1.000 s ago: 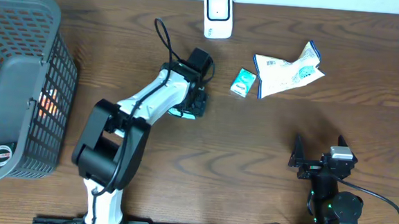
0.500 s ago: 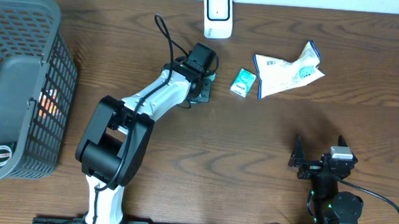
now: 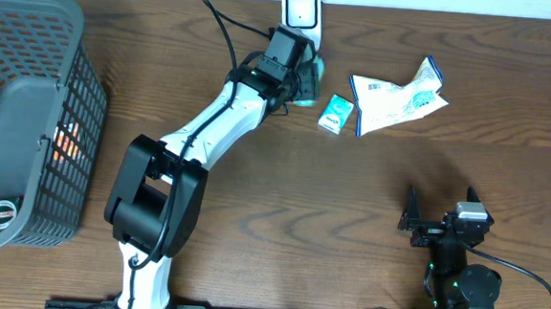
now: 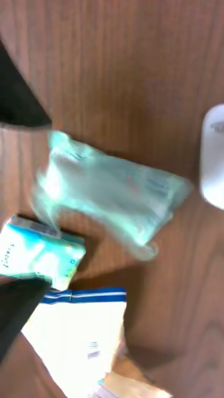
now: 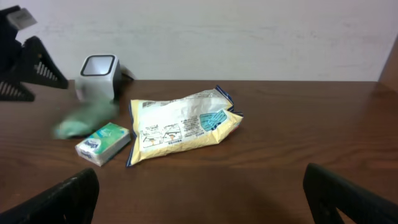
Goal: Scan the item barcode
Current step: 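Hold the green wipes pack under the scanner, then release it on the table, then move the left gripper back into the basket and grasp the orange tissue pack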
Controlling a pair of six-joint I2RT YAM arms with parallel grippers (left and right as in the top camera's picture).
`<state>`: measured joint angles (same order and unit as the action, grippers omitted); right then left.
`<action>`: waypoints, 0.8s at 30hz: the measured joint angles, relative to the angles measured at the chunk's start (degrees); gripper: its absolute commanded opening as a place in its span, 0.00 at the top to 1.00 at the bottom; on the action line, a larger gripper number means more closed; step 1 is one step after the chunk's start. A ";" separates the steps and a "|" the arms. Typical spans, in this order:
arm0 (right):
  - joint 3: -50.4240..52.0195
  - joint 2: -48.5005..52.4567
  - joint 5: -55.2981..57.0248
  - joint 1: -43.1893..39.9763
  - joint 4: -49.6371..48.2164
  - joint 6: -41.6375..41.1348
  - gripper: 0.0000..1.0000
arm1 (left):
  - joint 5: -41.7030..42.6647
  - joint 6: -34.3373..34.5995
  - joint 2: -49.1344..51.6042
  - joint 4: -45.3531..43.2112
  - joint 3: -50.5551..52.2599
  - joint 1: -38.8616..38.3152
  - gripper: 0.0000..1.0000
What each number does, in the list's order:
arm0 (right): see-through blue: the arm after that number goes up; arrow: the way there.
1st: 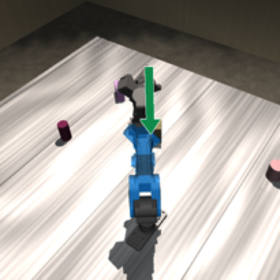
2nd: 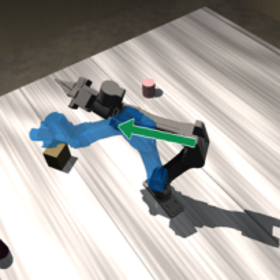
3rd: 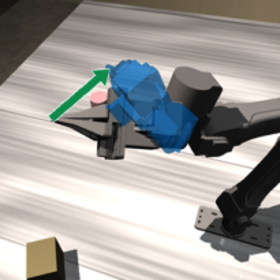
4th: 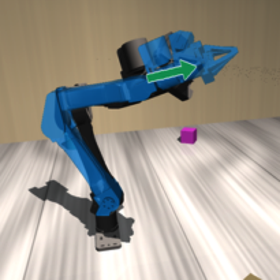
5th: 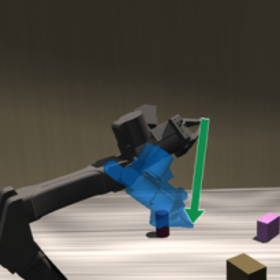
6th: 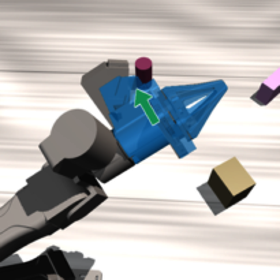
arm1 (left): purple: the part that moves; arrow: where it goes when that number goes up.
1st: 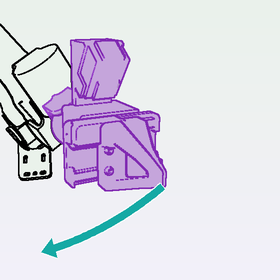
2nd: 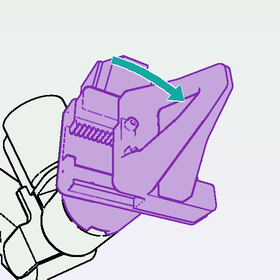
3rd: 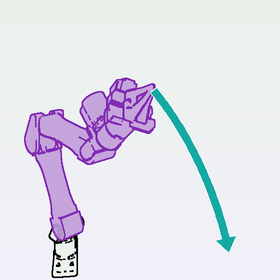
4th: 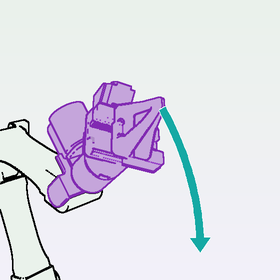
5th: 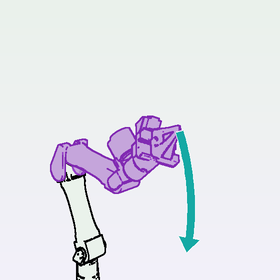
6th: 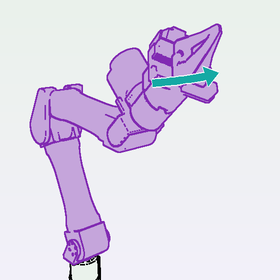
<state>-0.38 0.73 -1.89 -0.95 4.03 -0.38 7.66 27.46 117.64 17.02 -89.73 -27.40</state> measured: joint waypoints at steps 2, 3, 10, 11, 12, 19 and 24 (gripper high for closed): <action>0.00 0.00 0.00 0.00 0.00 0.00 0.01 | 0.20 0.17 0.02 1.11 0.02 0.09 0.20; 0.00 0.00 0.00 0.00 0.00 0.00 0.01 | 0.22 0.17 0.02 1.33 0.02 0.15 0.20; 0.00 0.00 0.00 0.00 0.00 0.00 0.01 | 0.76 -0.59 -2.49 5.77 0.07 1.90 0.21; 0.00 0.00 0.00 0.00 0.00 0.00 0.01 | 0.83 -1.05 -4.04 6.38 0.17 2.40 0.21; 0.00 0.00 0.00 0.00 0.00 0.00 0.01 | 0.83 -1.92 -6.16 7.08 0.20 3.04 0.21; 0.00 0.00 0.00 0.00 0.00 0.00 0.01 | -6.49 -7.23 -27.28 13.68 0.13 9.64 0.17; 0.00 0.00 0.00 0.00 0.00 0.00 0.01 | -20.39 -8.44 -39.52 17.20 -0.02 19.65 0.15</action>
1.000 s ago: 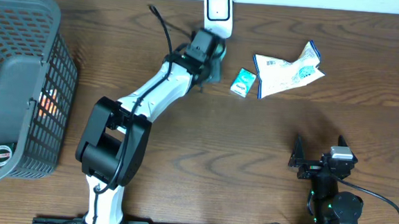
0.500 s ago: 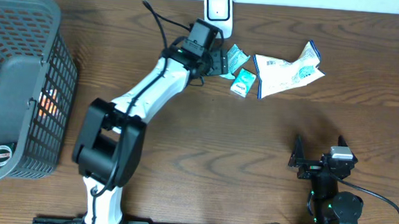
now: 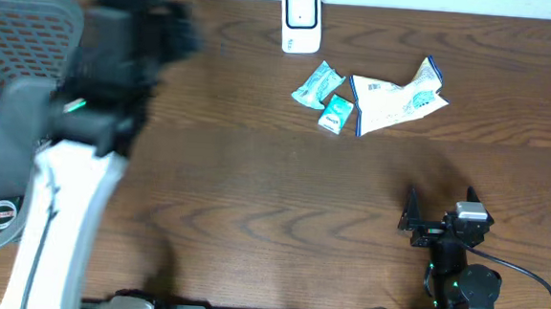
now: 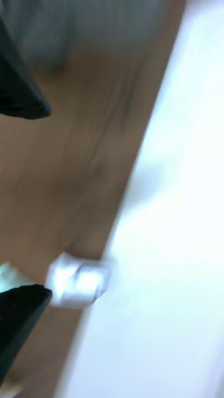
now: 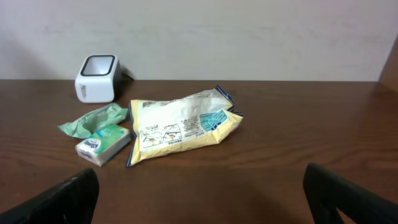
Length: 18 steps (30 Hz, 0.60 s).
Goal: Scan the item barcode
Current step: 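Move the left gripper back into the basket and grasp the orange tissue pack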
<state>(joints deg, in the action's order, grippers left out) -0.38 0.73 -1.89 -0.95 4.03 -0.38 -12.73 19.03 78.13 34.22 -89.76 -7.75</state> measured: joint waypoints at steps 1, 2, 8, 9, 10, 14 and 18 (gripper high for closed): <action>0.00 0.00 0.00 0.00 0.00 0.00 0.01 | -2.51 -0.04 -1.79 1.05 -0.02 3.28 0.15; 0.00 0.00 0.00 0.00 0.00 0.00 0.01 | -4.33 -0.02 -2.93 2.10 -0.02 5.62 0.15; 0.00 0.00 0.00 0.00 0.00 0.00 0.01 | -10.12 1.62 -4.20 10.10 0.00 22.97 0.12; 0.00 0.00 0.00 0.00 0.00 0.00 0.01 | -10.25 2.56 -3.65 11.06 0.00 25.33 0.12; 0.00 0.00 0.00 0.00 0.00 0.00 0.01 | -10.21 3.56 -3.15 11.89 0.02 26.99 0.12; 0.00 0.00 0.00 0.00 0.00 0.00 0.01 | -8.63 6.54 -0.22 12.94 0.04 33.09 0.12; 0.00 0.00 0.00 0.00 0.00 0.00 0.01 | -5.09 7.28 3.56 13.99 0.04 37.90 0.12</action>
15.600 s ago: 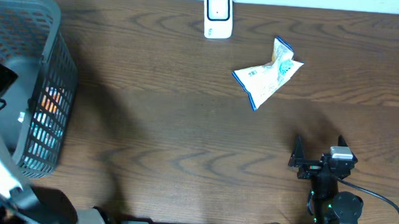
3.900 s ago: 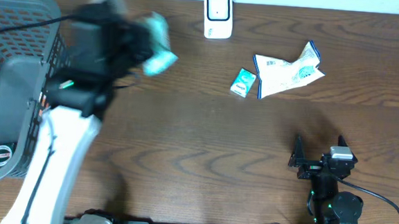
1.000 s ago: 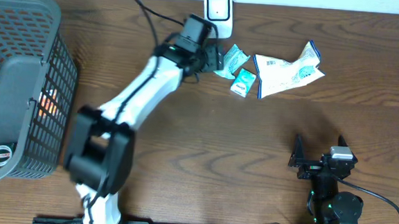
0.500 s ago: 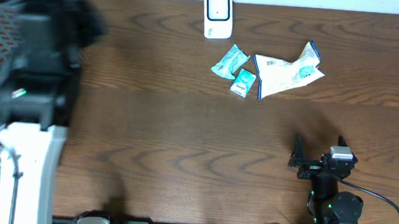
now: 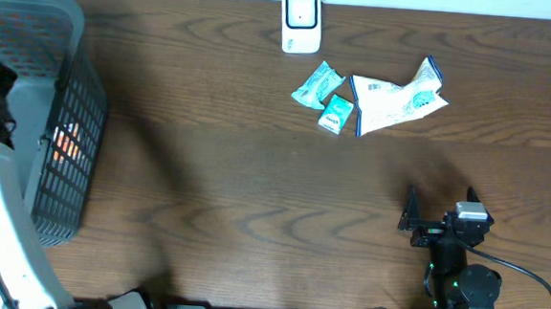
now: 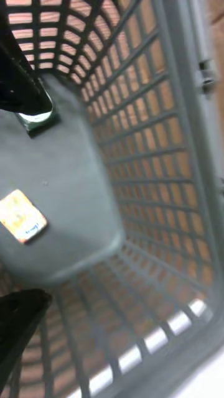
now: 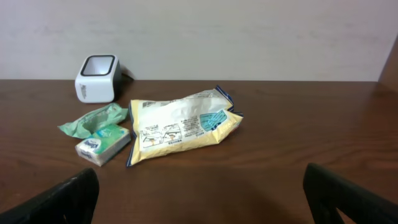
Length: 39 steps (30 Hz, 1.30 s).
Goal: Scan the item barcode
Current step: 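Move the left gripper back into the basket and grasp the orange tissue pack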
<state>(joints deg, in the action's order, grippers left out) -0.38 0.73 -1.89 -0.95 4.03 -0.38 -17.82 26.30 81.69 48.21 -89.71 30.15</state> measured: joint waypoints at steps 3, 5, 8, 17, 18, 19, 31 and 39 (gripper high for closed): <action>0.00 0.00 0.00 0.00 0.00 0.00 0.01 | 3.74 -1.66 3.30 1.57 0.02 3.32 0.12; 0.00 0.00 0.02 0.00 -0.02 0.00 0.01 | 6.75 -4.28 5.79 2.78 0.02 5.25 0.12; 0.00 0.00 0.00 0.00 0.00 0.00 0.01 | 12.20 -9.92 10.16 3.65 0.02 6.97 0.12; 0.00 0.00 0.00 0.00 0.00 0.00 0.01 | 24.96 -20.35 23.28 2.51 0.04 7.26 0.12; 0.00 0.00 0.00 0.00 0.00 0.00 0.01 | 25.53 -20.92 24.61 2.45 0.04 7.26 0.12; 0.00 0.00 0.00 0.00 0.00 0.00 0.01 | 25.88 -21.55 25.97 2.34 0.07 7.26 0.12; 0.00 0.00 0.00 0.00 0.00 0.00 0.01 | 35.56 -26.99 37.73 2.01 0.00 7.26 0.21; 0.00 0.00 0.00 0.00 0.00 0.00 0.01 | 40.02 -29.00 38.53 2.43 -0.04 7.37 0.78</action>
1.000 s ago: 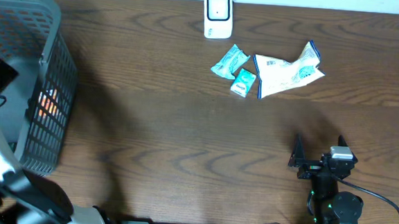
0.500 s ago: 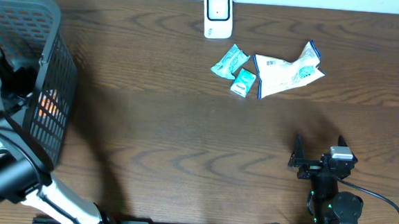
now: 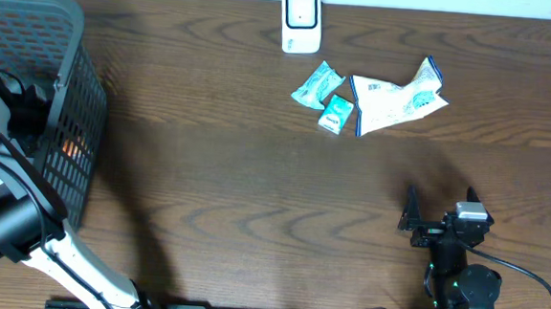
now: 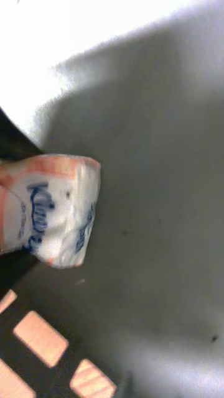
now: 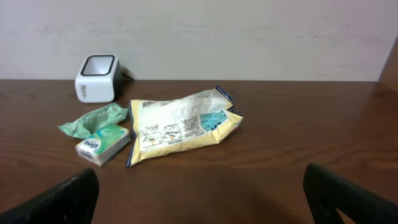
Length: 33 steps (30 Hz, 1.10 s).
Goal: Scan the item barcode
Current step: 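Move the left gripper back into the basket and grasp the orange tissue pack, then carry the orange tissue pack to the scanner and drop it on the table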
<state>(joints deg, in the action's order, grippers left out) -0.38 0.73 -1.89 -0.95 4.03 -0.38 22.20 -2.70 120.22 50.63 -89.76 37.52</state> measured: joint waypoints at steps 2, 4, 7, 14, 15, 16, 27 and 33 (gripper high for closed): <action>0.00 0.00 0.00 0.00 0.00 0.00 0.01 | 0.46 -0.07 -0.02 0.15 -0.02 0.07 0.89; 0.00 0.00 0.00 0.00 0.00 0.00 0.01 | 0.81 0.33 -0.11 0.90 -0.26 0.22 0.92; 0.00 0.00 0.00 0.00 0.00 0.00 0.01 | 0.81 1.51 -0.46 3.13 -0.96 0.42 0.92; 0.00 0.00 0.00 0.00 0.00 0.00 0.01 | 0.81 6.71 -12.04 3.28 -5.29 1.38 0.92; 0.00 0.00 0.00 0.00 0.00 0.00 0.01 | 0.83 7.69 -15.34 2.19 -6.03 1.42 0.92; 0.00 0.00 0.00 0.00 0.00 0.00 0.01 | 0.74 8.61 -18.18 1.14 -6.54 1.49 0.93; 0.00 0.00 0.00 0.00 0.00 0.00 0.01 | 3.56 30.18 -42.21 -8.13 -8.41 -3.15 0.92; 0.00 0.00 0.00 0.00 0.00 0.00 0.01 | 7.50 33.97 -41.24 -8.02 -8.35 -21.81 0.92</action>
<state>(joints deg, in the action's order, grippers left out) -0.38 0.73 -1.89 -0.95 4.03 -0.38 29.69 31.27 78.98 42.61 -98.10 15.70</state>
